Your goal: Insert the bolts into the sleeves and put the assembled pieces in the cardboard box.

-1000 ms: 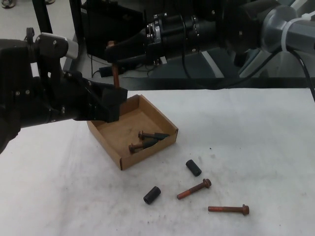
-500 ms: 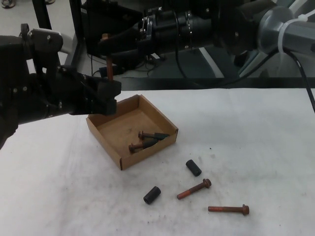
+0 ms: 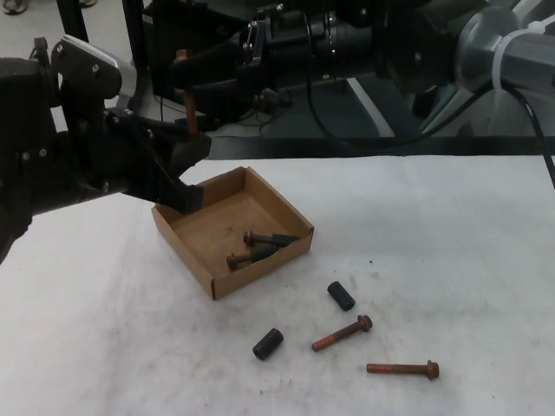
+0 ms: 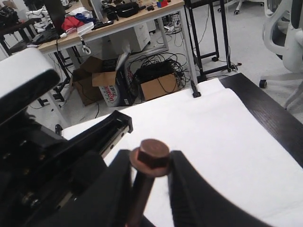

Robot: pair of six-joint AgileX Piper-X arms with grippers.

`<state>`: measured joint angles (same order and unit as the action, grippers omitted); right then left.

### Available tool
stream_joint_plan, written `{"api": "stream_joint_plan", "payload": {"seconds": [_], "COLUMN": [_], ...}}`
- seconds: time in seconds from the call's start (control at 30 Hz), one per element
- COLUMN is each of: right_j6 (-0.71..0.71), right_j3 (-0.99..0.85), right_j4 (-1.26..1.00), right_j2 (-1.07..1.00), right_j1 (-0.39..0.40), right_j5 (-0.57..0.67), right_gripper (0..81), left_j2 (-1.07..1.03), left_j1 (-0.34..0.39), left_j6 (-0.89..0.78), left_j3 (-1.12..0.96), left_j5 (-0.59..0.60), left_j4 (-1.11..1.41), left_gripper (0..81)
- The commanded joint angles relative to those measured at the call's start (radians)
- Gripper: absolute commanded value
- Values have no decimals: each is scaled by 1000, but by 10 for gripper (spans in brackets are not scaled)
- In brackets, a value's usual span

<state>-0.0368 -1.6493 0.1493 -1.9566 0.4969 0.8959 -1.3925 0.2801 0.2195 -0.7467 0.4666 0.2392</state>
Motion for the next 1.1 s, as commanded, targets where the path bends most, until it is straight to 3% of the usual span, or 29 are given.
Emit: {"api": "stream_joint_plan", "payload": {"seconds": [0.0,0.73,1.07], "right_j6": [-46,-59,25], "right_j3": [6,6,0], "right_j4": [17,-16,-115], "right_j2": [-9,-9,-9], "right_j1": [-22,-76,-79], "right_j5": [-68,-61,-44], "right_gripper": [2,2,2], "left_j2": [17,17,17], "left_j1": [-2,-2,-2], "left_j6": [54,110,110], "left_j3": [-18,-18,-15], "left_j5": [35,28,28], "left_j4": [87,82,33], "left_gripper": [8,8,8]}}
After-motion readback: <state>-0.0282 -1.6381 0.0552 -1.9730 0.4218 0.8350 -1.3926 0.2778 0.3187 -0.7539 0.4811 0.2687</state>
